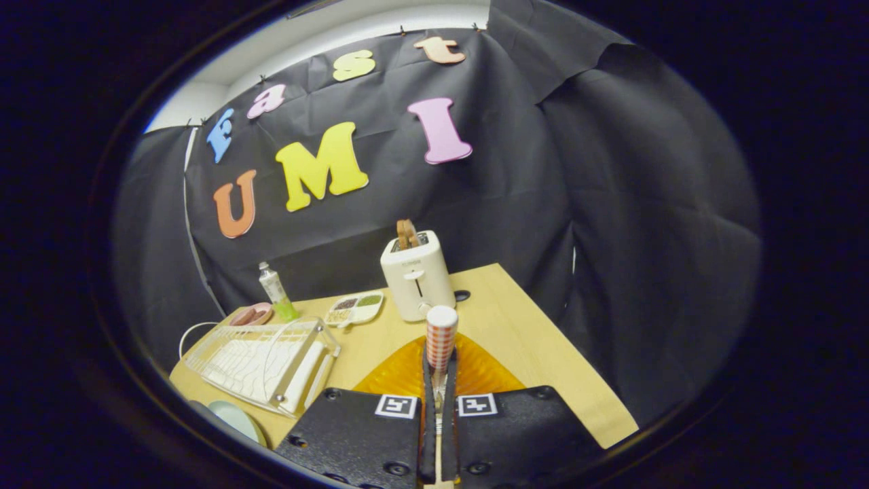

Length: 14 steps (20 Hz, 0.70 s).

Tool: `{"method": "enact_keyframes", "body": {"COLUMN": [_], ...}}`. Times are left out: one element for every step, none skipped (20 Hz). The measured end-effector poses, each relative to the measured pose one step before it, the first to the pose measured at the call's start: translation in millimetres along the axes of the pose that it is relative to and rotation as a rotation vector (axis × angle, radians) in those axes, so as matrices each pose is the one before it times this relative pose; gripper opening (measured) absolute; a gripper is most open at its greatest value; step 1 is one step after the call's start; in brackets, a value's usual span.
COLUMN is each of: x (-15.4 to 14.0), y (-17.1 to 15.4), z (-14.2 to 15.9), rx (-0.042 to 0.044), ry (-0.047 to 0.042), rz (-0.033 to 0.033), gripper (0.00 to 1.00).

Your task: Take the plate from the dish rack, then take the spoon from the basket and place it into the plate.

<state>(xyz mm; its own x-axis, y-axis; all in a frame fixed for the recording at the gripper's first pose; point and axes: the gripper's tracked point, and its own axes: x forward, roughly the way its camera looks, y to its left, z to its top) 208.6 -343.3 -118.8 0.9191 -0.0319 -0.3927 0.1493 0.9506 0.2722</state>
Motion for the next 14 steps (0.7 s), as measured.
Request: {"method": "enact_keyframes", "body": {"x": [-8.16, -11.22, -10.97, -11.54, -12.47, -14.06, -15.07, -14.71, -14.33, -13.15, -12.3, -10.85, -10.58, -8.74], "y": [-0.72, 2.98, 4.76, 7.94, 7.56, 10.78, 12.87, 13.36, 13.67, 14.83, 13.48, 13.06, 15.46, 16.97], "z": [11.49, 10.3, 9.45, 6.07, 6.08, 5.45, 3.23, 2.31, 0.13, -1.26, -1.85, -4.24, -5.57, -7.6], "rx": [0.00598, 0.00768, 0.0082, 0.00068, -0.00246, -0.00552, -0.00339, -0.00148, -0.00103, -0.00195, -0.0085, -0.0073, -0.00102, -0.00044], "ry": [-0.02599, -0.02279, -0.01779, -0.01189, -0.01267, -0.01094, -0.00649, -0.00249, -0.00067, -0.00236, -0.00273, -0.00014, 0.0042, 0.00704], "rz": [-0.01695, -0.00942, -0.00594, -0.00024, -0.00431, 0.0061, 0.01065, 0.00828, 0.01267, 0.01528, 0.00918, 0.00941, 0.01439, 0.01917], "gripper": [0.08, 0.08, 0.09, 0.08, 0.08, 0.08, 0.08, 0.08, 0.08, 0.08, 0.08, 0.08, 0.08, 0.08]}}
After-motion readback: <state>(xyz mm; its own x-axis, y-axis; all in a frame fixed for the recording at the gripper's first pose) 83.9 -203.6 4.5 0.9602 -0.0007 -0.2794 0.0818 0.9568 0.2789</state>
